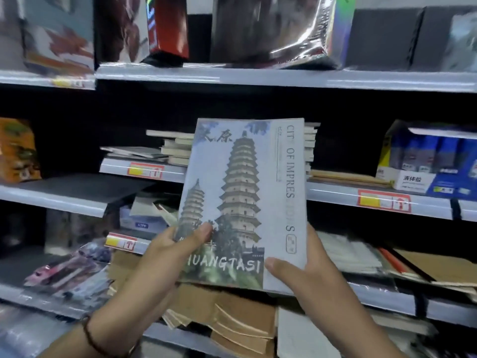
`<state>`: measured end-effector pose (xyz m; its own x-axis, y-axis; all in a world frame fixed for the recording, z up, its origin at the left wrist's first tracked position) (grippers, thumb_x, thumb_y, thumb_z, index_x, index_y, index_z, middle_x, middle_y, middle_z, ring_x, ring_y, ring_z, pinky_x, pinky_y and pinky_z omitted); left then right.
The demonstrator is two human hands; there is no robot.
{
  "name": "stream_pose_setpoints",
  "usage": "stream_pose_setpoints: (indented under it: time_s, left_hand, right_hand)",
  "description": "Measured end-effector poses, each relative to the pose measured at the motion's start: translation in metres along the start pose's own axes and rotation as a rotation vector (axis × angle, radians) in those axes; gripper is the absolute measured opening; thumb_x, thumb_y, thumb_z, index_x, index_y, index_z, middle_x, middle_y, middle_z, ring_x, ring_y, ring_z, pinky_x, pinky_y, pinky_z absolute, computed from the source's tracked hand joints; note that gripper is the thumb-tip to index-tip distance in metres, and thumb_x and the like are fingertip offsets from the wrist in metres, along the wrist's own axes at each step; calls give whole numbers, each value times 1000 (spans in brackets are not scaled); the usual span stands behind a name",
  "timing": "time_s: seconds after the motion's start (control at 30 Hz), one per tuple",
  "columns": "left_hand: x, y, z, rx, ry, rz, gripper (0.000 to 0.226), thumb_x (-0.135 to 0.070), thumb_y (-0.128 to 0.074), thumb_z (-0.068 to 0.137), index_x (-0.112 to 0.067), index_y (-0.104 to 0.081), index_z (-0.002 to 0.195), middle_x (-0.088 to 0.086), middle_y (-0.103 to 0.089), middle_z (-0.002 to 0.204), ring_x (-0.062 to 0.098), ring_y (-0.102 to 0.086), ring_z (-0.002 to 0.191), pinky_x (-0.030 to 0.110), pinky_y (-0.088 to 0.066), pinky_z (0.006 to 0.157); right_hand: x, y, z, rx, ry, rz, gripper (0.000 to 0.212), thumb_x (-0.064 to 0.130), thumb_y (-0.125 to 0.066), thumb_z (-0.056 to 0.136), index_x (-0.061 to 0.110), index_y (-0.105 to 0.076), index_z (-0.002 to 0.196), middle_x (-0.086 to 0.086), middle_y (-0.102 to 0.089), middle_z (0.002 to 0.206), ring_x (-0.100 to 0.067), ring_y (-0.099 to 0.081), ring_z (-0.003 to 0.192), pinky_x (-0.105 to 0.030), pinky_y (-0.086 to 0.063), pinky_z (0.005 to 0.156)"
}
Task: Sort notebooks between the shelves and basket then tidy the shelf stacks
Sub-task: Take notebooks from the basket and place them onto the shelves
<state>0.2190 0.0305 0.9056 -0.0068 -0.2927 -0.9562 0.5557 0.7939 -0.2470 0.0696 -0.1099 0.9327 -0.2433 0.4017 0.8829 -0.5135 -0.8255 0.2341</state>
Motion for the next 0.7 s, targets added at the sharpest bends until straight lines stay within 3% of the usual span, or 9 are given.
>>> stream_pose_setpoints:
  time_s: [0.13, 0.23, 0.33, 0.4, 0.53, 0.63, 0.7]
  left_hand:
    - [-47, 17, 37, -43, -25, -31, 23, -29, -67, 91, -13, -72, 107, 9, -77, 98, 24, -75, 78, 34, -58, 64]
    - [-81, 29, 65, -104, -22, -62, 15, -28, -63, 94, -14, -68, 98, 4, -75, 78, 20, -70, 58, 33, -55, 53]
    - [-117, 31, 94, -55, -50, -57, 12, -23, -58, 96, -12, -64, 99, 8, -66, 81, 18, -62, 48, 25, -47, 39]
    - [-139, 32, 116, -26, -83, -27, 9, -18, -56, 97, -10, -60, 96, 10, -59, 82, 17, -59, 43, 21, -43, 35]
    - [-166, 26, 155, 76, -123, 62, 4, -15, -51, 98, -15, -48, 95, 12, -60, 88, 26, -65, 60, 18, -38, 32]
    - [-169, 23, 178, 123, -81, 95, 4, -15, -50, 97, -16, -49, 93, 13, -64, 77, 19, -62, 53, 16, -35, 32]
    - [-168, 24, 193, 130, -27, 123, 8, -20, -53, 97, -13, -53, 92, 11, -65, 75, 14, -57, 49, 15, -34, 33]
  right_hand:
    - [41, -8, 52, -97, 61, 20, 45, 17, -58, 98, 54, -52, 124, 27, -69, 111, 1, -68, 99, -25, -57, 74]
    - [59, -12, 98, -182, 29, 85, 31, 17, -56, 100, 44, -61, 113, 18, -75, 100, -4, -71, 81, -24, -54, 58]
    - [70, -14, 146, -223, -35, 171, 18, 14, -56, 99, 29, -65, 104, 7, -77, 86, -10, -69, 66, -24, -50, 47]
    - [74, -12, 177, -248, -84, 189, 13, 14, -58, 98, 21, -65, 106, -1, -74, 88, -14, -66, 64, -24, -49, 46]
    - [77, -6, 233, -293, -179, 170, 6, 14, -60, 97, 12, -61, 102, -6, -66, 84, -12, -62, 53, -20, -47, 42]
    - [74, -2, 265, -315, -262, 135, 3, 13, -60, 96, 10, -59, 96, -11, -63, 88, -17, -62, 61, -19, -46, 41]
    - [69, -3, 281, -311, -329, 98, 7, 14, -58, 97, 7, -60, 99, -13, -65, 84, -15, -63, 55, -18, -46, 40]
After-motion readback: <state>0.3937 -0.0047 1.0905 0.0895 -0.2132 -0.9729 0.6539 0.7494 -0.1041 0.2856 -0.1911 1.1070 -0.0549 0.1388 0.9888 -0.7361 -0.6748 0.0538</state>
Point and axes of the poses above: each hand's wrist, its own z-axis towards the middle knuckle, its own y-axis out of the back of the hand, x = y × z, the point moved 8 cm from there along z, towards the middle knuckle
